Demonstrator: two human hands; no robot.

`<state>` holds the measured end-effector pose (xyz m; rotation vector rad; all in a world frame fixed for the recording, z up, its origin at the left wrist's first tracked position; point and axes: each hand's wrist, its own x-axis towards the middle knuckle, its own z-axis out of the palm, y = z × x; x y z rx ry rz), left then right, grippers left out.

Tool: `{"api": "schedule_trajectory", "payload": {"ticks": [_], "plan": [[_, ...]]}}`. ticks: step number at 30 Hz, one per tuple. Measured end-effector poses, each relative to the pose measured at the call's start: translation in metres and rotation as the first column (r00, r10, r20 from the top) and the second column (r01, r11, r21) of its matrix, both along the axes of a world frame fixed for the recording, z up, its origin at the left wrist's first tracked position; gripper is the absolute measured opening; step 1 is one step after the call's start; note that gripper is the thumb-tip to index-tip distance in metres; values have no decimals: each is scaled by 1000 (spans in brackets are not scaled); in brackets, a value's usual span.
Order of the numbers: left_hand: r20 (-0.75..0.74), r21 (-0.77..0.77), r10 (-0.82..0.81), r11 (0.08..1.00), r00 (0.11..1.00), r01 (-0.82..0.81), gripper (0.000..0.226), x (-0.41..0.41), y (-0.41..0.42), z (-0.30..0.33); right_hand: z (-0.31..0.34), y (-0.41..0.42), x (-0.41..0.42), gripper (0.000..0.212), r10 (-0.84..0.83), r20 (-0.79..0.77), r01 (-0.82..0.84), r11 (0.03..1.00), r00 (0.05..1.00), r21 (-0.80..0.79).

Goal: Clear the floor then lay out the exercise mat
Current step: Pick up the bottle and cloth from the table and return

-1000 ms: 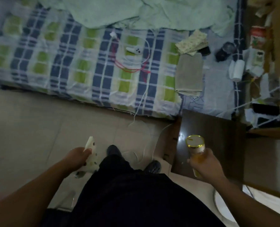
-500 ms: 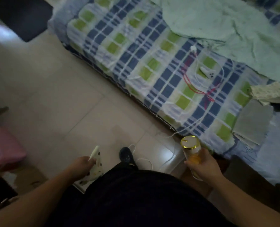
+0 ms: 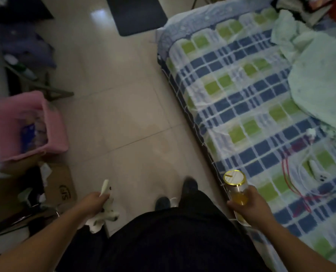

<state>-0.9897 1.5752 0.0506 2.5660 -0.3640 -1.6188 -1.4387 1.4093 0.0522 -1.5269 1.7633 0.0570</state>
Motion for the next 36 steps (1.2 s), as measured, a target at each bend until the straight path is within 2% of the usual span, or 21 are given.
{"api": "schedule_trajectory", "payload": {"ticks": [4,8,10,14,18,22,24,28,31,36], "plan": [[-67,-45,164,985,984,-167,38,2,-57,4,-15,-61,10,51,105,-35,-103,994,994,46],[27,-152,193,971,981,-187,32,7,-134,5,-28,-134,19,52,154,-45,-149,985,987,91],[32,-158,241,960,970,-233,30,11,-166,11,-28,-172,26,49,166,-23,-163,980,986,119],[87,-149,231,965,969,-217,30,25,-212,21,-25,-251,58,55,241,-41,-231,959,970,162],[107,-123,237,967,966,-223,26,39,-227,28,-18,-326,112,59,383,-51,-372,916,923,151],[67,-61,351,936,934,-347,27,57,-218,23,-8,-385,185,51,438,-13,-435,897,899,80],[47,-33,400,917,915,-399,27,71,-216,18,-7,-410,223,57,451,-10,-448,889,893,95],[23,37,442,896,897,-443,33,116,-225,4,-10,-447,293,60,456,-18,-452,887,890,96],[-6,82,373,925,928,-371,29,173,-245,2,-11,-466,338,58,435,-37,-430,898,900,92],[2,-15,314,949,949,-314,35,282,-321,14,-10,-488,399,54,405,-76,-397,912,911,99]]}}
